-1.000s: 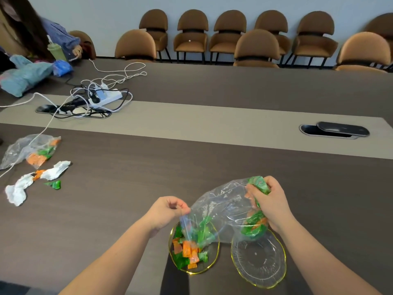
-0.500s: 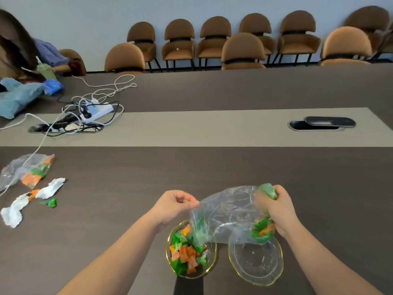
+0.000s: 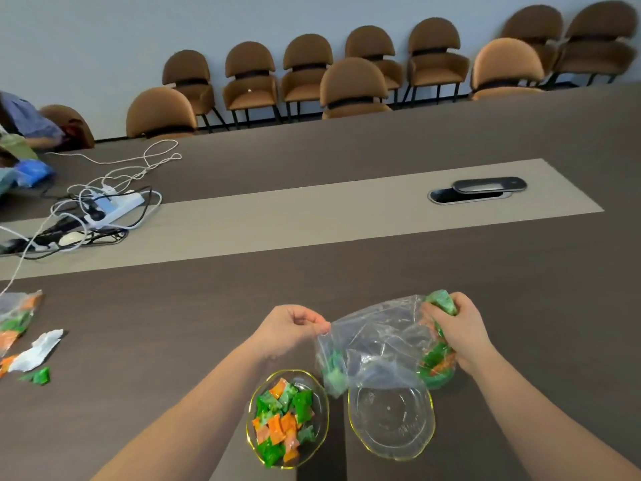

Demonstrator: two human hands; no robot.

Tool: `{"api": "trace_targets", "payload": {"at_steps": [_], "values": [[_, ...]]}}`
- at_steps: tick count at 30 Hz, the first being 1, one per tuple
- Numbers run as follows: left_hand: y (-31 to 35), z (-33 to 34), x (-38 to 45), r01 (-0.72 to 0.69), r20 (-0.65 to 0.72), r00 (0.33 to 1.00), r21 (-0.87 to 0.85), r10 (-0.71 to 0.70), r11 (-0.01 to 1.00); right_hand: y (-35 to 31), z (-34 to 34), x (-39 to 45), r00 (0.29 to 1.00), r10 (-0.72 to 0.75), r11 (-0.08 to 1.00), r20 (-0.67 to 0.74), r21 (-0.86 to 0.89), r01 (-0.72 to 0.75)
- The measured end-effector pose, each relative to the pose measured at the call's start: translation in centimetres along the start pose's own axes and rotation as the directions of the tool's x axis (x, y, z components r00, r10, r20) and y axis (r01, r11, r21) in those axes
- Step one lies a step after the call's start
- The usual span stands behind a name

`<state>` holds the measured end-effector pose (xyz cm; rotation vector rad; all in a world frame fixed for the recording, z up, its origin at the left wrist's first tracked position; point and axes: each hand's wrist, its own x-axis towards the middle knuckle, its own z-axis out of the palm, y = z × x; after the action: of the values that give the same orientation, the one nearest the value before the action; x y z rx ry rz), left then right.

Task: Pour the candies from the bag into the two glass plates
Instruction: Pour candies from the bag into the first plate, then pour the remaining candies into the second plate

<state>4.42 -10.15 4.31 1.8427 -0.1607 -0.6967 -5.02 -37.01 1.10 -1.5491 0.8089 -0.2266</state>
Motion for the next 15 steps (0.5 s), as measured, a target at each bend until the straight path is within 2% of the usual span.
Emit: {"api": "trace_targets", "payload": {"at_steps": [9, 15], "values": [[2.0, 3.8, 2.3, -0.018, 0.057, 0.998, 0.090, 0.013, 0.996, -1.1, -4.2, 0.4, 1.000, -0.018, 0.995, -0.026, -0.100, 0.015], [0.3, 6.3, 2.9, 0.007, 0.196, 0.980, 0.176, -0.042, 0.984, -1.9, -6.1, -0.6, 0.996, -0.052, 0.971, 0.071, -0.230, 0.067]]}}
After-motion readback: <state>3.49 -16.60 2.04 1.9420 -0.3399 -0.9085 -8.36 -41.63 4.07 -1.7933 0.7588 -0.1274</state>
